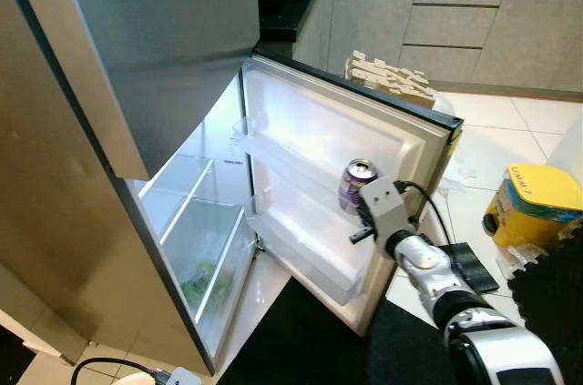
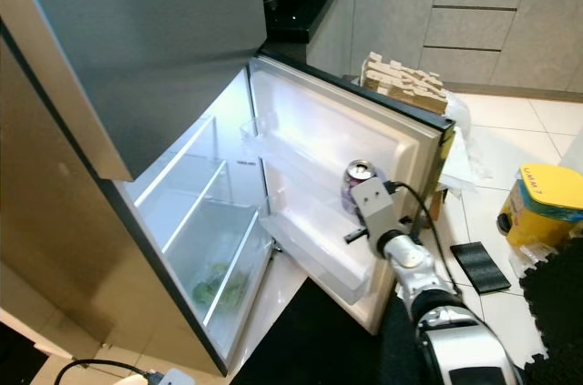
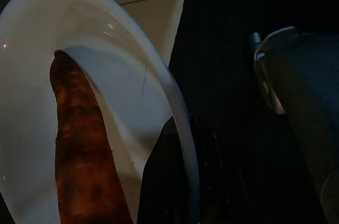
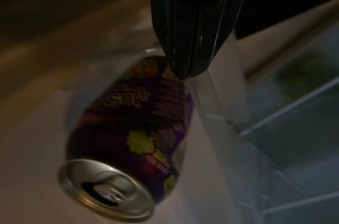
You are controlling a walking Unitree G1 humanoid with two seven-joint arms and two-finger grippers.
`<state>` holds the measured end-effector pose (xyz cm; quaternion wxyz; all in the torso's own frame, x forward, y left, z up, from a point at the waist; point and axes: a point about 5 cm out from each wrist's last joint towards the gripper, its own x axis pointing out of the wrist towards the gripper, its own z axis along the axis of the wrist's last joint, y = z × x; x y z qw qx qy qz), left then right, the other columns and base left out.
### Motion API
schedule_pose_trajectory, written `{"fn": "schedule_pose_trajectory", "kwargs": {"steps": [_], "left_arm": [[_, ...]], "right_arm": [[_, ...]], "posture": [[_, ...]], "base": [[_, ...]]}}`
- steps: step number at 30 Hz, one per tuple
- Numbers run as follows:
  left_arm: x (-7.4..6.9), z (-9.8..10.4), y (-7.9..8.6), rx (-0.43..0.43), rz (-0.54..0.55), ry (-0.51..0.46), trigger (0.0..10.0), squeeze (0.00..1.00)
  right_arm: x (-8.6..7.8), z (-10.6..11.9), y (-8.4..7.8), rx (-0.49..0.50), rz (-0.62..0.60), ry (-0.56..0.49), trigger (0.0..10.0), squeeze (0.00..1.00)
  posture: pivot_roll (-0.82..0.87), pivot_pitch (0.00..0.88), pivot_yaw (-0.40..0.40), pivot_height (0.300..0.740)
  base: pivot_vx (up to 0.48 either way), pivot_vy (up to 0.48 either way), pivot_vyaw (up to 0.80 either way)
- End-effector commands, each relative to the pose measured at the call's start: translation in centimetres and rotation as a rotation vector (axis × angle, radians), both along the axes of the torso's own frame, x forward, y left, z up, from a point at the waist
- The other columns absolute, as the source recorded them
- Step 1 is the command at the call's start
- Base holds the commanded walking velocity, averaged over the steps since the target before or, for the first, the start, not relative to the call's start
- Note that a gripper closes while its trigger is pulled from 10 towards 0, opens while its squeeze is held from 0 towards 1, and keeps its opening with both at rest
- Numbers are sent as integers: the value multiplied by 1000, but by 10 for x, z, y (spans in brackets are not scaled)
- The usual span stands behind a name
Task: Restocking fridge
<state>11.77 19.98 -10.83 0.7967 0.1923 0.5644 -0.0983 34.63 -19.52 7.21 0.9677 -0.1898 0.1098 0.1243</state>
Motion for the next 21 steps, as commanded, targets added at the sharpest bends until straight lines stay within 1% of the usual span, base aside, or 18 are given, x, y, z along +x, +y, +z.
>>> {"fn": "schedule_pose_trajectory", "kwargs": {"steps": [1,3,5,9,11,13,17,19,20,21], "left_arm": [[-9,-2,3,5,-8,35,10000,0],[-9,-2,3,6,-10,35,10000,0],[-9,-2,3,6,-10,35,10000,0],[-8,-2,3,6,-17,33,10000,0],[-7,-2,3,6,-19,33,10000,0],[-7,-2,2,5,-21,33,10000,0],[-6,-2,2,5,-26,32,10000,0],[-6,-1,2,5,-29,31,10000,0],[-6,-1,2,5,-29,31,10000,0],[-5,-1,2,5,-30,30,10000,0]], "right_arm": [[-4,-5,-10,-17,-39,14,10000,0],[-6,-5,-20,-43,-67,12,10000,0],[-6,-5,-22,-48,-78,10,10000,0],[-16,2,-70,-152,-227,-6,10000,0],[-18,7,-83,-160,-278,-20,10000,0],[-20,12,-97,-191,-336,-36,10000,0],[-22,13,-102,-180,-356,-41,10000,0],[-22,9,-97,-155,-337,-27,10000,0],[-22,9,-97,-155,-337,-27,10000,0],[-23,5,-93,-139,-317,-11,10000,0]], "posture": [[-107,2,28,740],[-107,2,28,740],[-107,2,28,740],[-114,5,34,740],[-117,5,37,740],[-122,5,41,740],[-128,4,44,740],[-130,4,44,740],[-130,4,44,740],[-130,4,44,740]], "base": [[0,0,0],[0,0,0],[0,0,0],[0,0,0],[0,0,0],[0,0,0],[0,0,0],[0,0,0],[0,0,0],[0,0,0]]}}
